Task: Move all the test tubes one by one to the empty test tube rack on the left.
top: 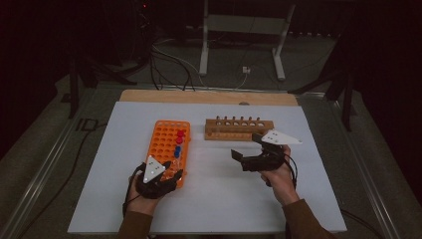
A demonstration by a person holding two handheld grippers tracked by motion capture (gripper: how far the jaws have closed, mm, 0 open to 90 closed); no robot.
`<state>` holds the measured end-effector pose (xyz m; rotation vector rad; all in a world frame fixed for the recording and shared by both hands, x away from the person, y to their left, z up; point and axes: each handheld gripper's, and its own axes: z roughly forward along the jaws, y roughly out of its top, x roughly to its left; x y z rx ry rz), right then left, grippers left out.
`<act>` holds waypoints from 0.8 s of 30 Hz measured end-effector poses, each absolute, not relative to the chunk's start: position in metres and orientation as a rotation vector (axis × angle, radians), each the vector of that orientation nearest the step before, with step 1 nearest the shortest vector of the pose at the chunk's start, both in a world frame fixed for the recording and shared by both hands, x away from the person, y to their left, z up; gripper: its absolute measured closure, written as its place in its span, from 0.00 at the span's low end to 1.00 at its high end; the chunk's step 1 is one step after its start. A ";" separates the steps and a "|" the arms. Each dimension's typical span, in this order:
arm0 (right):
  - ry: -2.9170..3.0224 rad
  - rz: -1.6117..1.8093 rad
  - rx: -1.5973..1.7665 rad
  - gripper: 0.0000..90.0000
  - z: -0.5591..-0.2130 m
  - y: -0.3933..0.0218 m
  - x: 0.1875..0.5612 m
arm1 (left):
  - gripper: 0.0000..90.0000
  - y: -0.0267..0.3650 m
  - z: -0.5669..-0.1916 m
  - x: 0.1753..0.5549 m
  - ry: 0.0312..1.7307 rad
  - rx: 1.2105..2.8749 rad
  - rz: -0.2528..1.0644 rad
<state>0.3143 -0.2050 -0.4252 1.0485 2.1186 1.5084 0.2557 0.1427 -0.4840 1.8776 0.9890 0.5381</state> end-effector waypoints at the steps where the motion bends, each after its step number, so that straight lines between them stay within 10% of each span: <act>1: 2.119 1.502 1.046 0.00 -0.424 -0.204 0.316 | 0.49 0.145 -0.482 0.255 0.983 1.865 0.543; 17: 2.079 1.433 1.080 0.00 -0.413 -0.184 0.358 | 0.02 0.157 -0.467 0.254 1.076 1.707 0.619; 24: 2.108 1.414 1.065 0.03 -0.417 -0.173 0.383 | 0.01 0.161 -0.466 0.253 1.098 1.669 0.629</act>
